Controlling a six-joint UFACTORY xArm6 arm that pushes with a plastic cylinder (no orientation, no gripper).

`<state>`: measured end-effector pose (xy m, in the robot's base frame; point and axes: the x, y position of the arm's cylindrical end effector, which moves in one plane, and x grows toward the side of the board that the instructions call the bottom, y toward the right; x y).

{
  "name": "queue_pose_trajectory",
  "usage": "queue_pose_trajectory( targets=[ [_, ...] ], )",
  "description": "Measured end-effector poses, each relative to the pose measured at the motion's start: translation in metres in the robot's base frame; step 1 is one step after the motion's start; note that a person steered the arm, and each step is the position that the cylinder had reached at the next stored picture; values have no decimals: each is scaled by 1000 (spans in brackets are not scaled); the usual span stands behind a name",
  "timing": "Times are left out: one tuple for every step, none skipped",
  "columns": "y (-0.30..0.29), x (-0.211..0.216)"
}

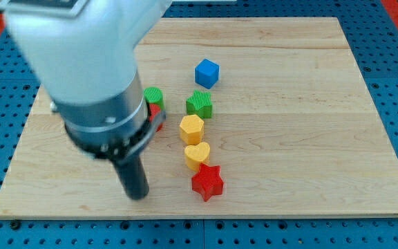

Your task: Move the red circle to the top of the blue cube

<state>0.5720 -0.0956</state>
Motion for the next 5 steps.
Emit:
queue_pose_trajectory(
  targets=[
    [-11,-34],
    [-1,-78],
    [29,-114],
    [30,-151],
    [14,-198]
  ],
)
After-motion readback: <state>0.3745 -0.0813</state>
